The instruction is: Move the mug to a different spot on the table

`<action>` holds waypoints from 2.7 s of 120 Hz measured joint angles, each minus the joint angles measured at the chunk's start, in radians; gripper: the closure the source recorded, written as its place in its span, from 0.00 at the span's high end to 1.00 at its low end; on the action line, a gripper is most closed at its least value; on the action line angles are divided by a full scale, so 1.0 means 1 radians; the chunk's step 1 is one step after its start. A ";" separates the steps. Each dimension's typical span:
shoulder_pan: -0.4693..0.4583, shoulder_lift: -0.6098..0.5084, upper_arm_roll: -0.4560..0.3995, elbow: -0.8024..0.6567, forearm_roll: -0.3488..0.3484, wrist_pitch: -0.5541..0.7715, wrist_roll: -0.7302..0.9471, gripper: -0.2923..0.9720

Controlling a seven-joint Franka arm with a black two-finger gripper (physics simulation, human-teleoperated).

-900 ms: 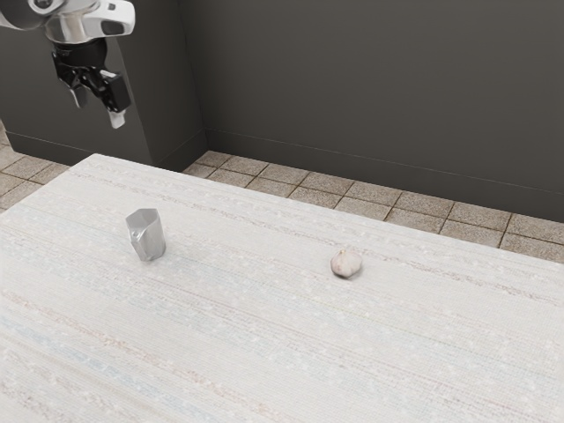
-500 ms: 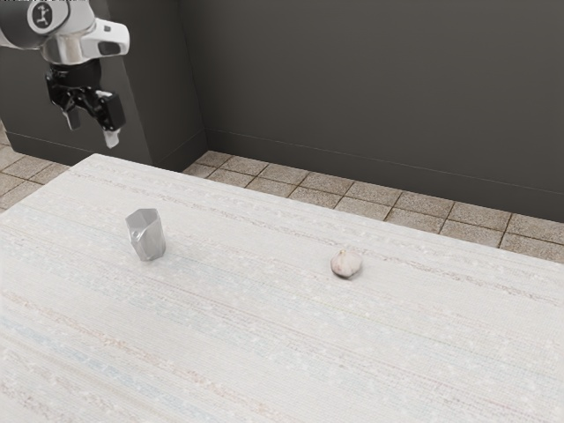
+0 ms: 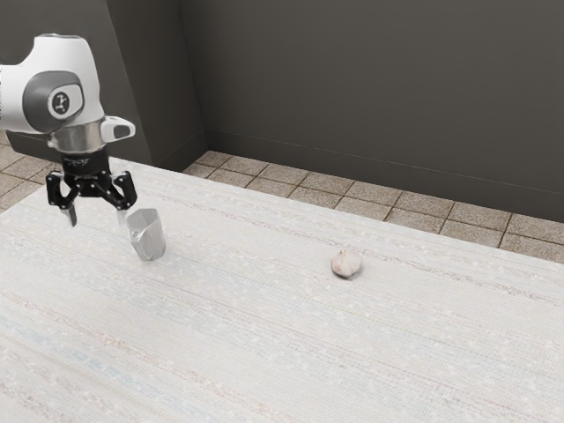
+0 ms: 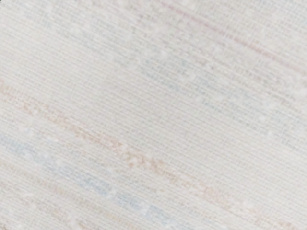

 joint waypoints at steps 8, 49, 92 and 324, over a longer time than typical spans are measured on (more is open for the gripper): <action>0.002 0.011 0.011 -0.020 0.000 0.041 -0.035 0.77; 0.026 0.107 0.020 -0.104 -0.003 0.288 -0.129 0.77; 0.030 0.214 0.019 -0.102 -0.004 0.434 -0.133 0.77; 0.103 0.531 0.016 0.130 -0.058 0.624 0.304 0.47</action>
